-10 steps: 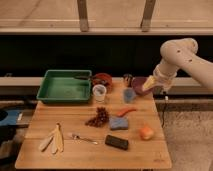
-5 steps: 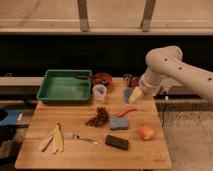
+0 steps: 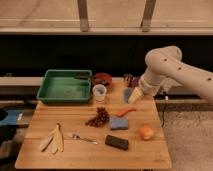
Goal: Wipe tray with eraser
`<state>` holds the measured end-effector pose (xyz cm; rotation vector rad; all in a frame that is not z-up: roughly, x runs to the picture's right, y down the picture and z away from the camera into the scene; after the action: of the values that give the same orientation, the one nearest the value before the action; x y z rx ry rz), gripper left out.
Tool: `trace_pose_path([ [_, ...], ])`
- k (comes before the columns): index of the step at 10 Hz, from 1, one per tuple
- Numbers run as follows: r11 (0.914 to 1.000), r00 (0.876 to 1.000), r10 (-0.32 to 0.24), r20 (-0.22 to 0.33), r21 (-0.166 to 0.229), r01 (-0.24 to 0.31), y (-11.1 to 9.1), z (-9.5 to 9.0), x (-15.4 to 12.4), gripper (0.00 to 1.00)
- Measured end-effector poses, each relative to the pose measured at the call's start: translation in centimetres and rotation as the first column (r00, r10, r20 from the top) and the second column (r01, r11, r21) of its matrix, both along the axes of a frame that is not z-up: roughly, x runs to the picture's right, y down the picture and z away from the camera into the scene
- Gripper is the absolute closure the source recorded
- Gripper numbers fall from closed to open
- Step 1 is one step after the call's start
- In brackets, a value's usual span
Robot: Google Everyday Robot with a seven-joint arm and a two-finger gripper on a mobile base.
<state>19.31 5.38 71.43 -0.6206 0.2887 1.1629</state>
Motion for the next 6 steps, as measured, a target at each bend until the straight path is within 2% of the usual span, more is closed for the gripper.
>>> trace_pose_path([
  [1,0.9997,1.0,-0.023,0.013,-0.011,0.023,0.8,-0.1,-0.8,0.2],
  [4,0.9939,0.994,-0.09,0.061,-0.058,0.094,5.7,-0.1,-3.8,0.2],
  [6,0.9858,0.987,-0.135,0.091,-0.088,0.143,8.5,-0.5,-6.1,0.2],
])
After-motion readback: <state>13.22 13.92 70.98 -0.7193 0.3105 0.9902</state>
